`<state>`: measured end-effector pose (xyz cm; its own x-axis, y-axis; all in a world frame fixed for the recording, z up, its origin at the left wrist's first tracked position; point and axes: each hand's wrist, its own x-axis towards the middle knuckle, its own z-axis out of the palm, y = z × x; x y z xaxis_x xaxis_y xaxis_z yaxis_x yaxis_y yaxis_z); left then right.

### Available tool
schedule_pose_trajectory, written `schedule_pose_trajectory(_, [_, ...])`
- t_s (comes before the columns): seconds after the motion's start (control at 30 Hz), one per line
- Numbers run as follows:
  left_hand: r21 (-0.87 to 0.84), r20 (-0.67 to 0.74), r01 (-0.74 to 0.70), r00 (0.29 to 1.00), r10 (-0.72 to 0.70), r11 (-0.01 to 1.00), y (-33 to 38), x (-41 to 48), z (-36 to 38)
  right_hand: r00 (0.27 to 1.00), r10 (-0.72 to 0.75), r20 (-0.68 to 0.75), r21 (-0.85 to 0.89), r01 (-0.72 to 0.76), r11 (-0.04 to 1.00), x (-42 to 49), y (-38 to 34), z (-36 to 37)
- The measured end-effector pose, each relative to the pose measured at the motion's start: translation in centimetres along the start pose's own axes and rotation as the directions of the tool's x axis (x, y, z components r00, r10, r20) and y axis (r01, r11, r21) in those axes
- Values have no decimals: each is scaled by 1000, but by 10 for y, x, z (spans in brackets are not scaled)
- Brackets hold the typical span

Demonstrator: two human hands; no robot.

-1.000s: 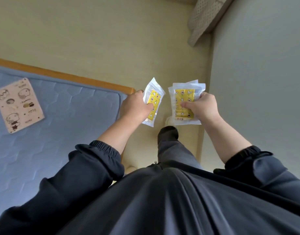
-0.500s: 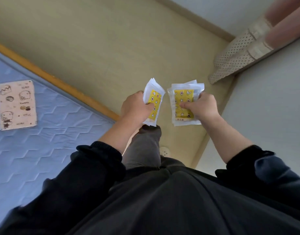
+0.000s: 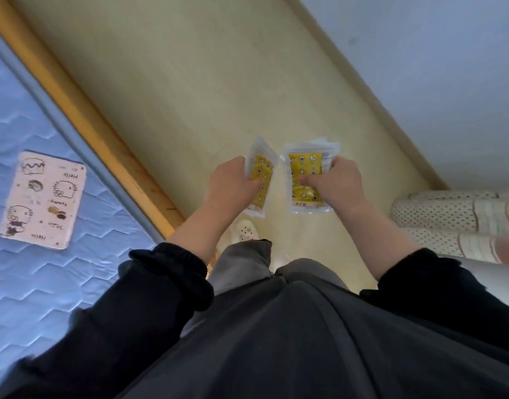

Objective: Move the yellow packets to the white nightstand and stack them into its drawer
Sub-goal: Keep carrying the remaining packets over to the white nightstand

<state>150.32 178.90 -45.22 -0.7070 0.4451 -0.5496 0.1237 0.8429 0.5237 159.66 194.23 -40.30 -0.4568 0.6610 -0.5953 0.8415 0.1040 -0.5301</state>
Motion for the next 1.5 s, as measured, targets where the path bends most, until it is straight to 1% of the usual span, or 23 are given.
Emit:
schedule_pose_trajectory(0.2, [-94,-107,142,983,-152,985,-9,62,-68,986,-118,115,-98,130,987,67,-101,21])
schedule_pose_trajectory(0.4, [-193,-177,252,942,-286,948,-15,144,-139,945,-225,237,-166,268,949,150,-208,50])
schedule_pose_trajectory(0.5, [-225,-216,292,915,-340,930,-9,199,-186,926,-258,275,-165,310,936,200,-270,63])
schedule_pose_trajectory(0.63, [-262,-260,346,874,-412,901,1,268,-252,889,-273,367,-185,357,916,261,-360,75])
schedule_pose_trajectory(0.87, [-332,-305,386,819,-485,861,1,351,-352,836,-323,443,-218,450,866,328,-494,104])
schedule_pose_trajectory(1.03, [-406,-298,407,787,-540,818,-27,410,-415,805,-324,497,-252,491,834,368,-575,151])
schedule_pose_trajectory(1.27, [-423,-300,433,762,-574,796,-103,505,-538,787,-375,491,-284,551,785,415,-724,244])
schedule_pose_trajectory(1.5, [-401,-297,446,763,-574,800,-149,578,-661,778,-381,499,-289,564,774,437,-861,315])
